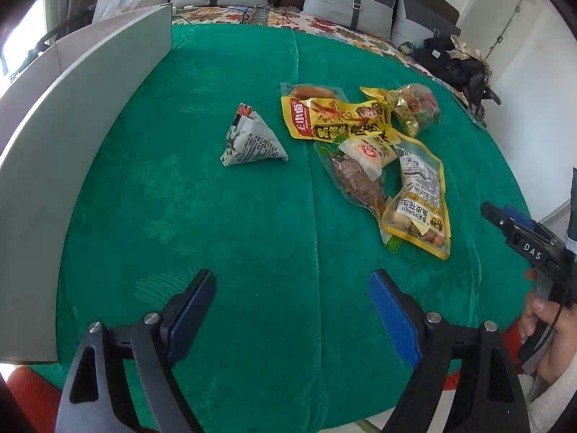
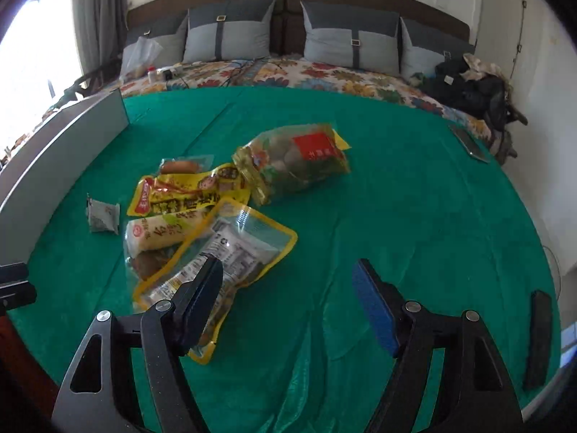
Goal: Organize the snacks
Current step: 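Move the left tool toward the white triangular snack pack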
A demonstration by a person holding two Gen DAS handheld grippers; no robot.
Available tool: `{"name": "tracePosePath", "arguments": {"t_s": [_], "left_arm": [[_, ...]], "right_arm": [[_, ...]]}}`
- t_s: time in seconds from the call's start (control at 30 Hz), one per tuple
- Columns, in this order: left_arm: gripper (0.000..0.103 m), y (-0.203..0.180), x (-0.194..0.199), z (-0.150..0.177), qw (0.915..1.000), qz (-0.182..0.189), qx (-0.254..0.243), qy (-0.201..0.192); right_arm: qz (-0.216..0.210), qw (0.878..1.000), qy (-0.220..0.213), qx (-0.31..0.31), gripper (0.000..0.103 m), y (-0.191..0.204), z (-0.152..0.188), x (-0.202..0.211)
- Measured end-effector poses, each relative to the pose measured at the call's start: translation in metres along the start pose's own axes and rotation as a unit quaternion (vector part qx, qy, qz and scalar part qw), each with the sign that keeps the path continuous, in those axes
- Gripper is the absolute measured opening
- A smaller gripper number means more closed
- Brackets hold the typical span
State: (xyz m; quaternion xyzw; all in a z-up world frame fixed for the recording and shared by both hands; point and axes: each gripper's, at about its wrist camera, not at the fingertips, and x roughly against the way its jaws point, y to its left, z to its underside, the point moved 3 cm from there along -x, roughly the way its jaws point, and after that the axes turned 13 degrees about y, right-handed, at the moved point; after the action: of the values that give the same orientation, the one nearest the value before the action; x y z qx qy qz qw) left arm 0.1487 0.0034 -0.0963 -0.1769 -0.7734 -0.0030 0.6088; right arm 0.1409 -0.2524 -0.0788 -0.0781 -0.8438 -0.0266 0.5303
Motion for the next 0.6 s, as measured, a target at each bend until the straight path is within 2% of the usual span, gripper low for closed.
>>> {"name": "tracePosePath", "arguments": {"t_s": [0.1,0.17,0.37,0.4,0.5,0.6], "left_arm": [[0.086,-0.006,-0.020,-0.002,0.9987,-0.046,-0.018,-0.008],[0.086,-0.004,-0.027,-0.002,0.9980,-0.058,-0.019,-0.013],[0.087,0.010,-0.029,0.000,0.9969,-0.072,-0.005,-0.031],[0.089,0.011,-0.031,-0.001,0.9966,-0.077,-0.005,-0.030],[0.103,0.013,-0.036,0.003,0.9941,-0.104,-0.011,-0.028],[0.103,0.016,-0.034,0.007,0.9941,-0.101,-0.012,-0.038]], "right_arm": [[0.011,0.999,0.013,-0.051,0.078,-0.036,0.023,-0.013],[0.016,0.998,0.014,-0.064,0.078,-0.045,0.031,-0.016],[0.023,0.999,0.017,-0.041,0.078,-0.039,0.023,-0.028],[0.023,0.999,0.018,-0.036,0.078,-0.037,0.022,-0.032],[0.025,0.999,0.011,-0.028,0.078,-0.034,0.023,-0.037],[0.020,0.999,0.004,-0.032,0.079,-0.037,0.024,-0.039]]}}
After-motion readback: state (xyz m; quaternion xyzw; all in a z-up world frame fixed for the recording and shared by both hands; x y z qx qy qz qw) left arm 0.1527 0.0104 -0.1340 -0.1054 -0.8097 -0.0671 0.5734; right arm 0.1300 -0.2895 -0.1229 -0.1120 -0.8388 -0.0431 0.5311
